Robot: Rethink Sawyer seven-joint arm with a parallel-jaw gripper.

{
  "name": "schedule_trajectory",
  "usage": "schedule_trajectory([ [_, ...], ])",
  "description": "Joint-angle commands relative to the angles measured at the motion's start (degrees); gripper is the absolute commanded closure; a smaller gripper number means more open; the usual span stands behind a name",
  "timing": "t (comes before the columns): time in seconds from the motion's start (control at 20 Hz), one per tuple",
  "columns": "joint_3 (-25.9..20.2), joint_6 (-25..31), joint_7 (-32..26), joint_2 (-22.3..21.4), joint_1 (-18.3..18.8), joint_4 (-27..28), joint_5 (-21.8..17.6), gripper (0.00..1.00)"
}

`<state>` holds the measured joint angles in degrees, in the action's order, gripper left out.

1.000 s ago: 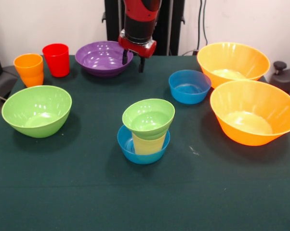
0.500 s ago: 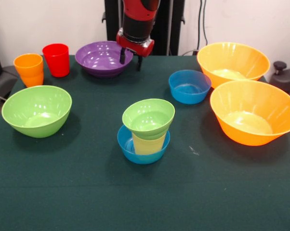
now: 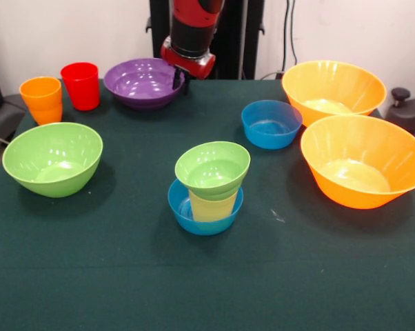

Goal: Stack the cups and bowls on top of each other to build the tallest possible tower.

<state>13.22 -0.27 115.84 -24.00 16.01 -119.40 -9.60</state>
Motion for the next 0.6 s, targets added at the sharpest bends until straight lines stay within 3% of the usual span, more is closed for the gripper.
schedule_trajectory([
  [0.05, -3.20, -2.26, 4.32, 0.89, -1.84, 6.31, -1.46, 1.00],
  [0.6, -4.91, 0.12, 4.47, -2.31, -1.30, 4.87, -1.01, 1.00],
])
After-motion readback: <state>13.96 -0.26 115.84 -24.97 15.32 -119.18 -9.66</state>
